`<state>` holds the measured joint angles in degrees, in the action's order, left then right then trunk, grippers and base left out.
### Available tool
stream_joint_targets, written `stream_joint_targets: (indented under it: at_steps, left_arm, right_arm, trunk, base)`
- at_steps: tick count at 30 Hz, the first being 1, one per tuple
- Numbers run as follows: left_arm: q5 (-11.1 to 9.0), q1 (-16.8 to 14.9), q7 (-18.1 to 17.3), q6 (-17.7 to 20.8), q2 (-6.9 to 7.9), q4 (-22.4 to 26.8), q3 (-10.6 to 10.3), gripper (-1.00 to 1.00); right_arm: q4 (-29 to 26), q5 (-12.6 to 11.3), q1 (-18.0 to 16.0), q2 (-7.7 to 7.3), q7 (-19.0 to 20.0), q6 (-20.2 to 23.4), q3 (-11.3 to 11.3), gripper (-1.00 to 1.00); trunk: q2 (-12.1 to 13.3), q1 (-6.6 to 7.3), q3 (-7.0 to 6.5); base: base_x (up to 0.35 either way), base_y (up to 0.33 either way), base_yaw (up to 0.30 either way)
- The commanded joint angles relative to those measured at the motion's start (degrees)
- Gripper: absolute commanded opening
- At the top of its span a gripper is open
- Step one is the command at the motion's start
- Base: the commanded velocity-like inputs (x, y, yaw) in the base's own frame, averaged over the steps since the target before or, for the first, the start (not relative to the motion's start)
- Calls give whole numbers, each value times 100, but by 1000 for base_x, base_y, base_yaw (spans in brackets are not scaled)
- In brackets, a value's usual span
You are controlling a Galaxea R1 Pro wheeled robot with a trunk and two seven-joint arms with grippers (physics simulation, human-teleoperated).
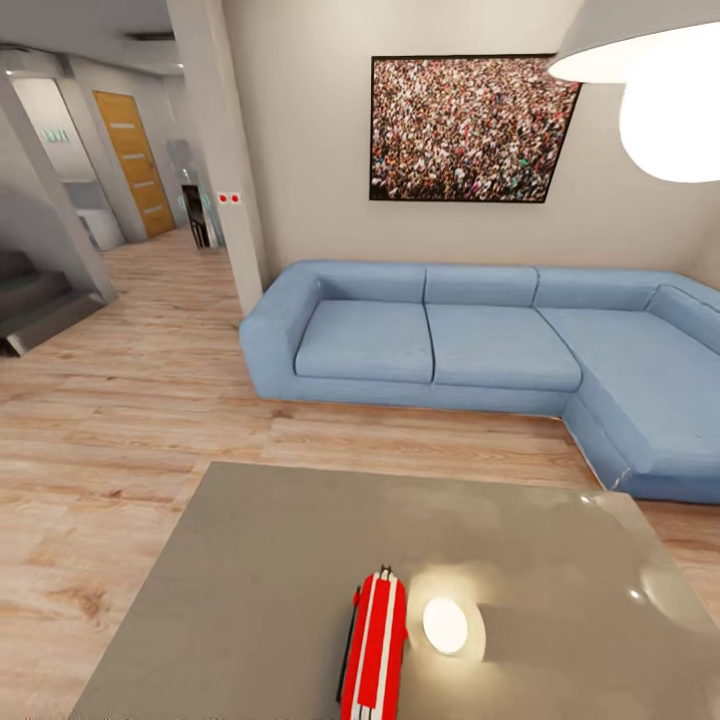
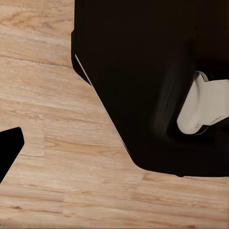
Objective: Turn on the radio receiver that's on the table in the living room.
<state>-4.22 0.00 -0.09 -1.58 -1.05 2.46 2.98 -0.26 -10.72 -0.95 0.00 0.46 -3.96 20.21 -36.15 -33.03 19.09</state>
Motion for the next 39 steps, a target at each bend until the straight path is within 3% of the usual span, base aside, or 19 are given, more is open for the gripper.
stream_joint_targets:
  at_steps: [1, 39]
  left_arm:
    - [0, 0, 0, 0, 0, 0, 0, 100]
    - [0, 0, 0, 0, 0, 0, 0, 100]
  right_arm:
    - [0, 0, 1, 0, 0, 0, 0, 100]
    - [0, -9, 5, 8, -2, 7, 0, 100]
  trunk:
    - [0, 0, 9]
    - [0, 0, 352]
  base:
    - [0, 0, 92]
    - [0, 0, 92]
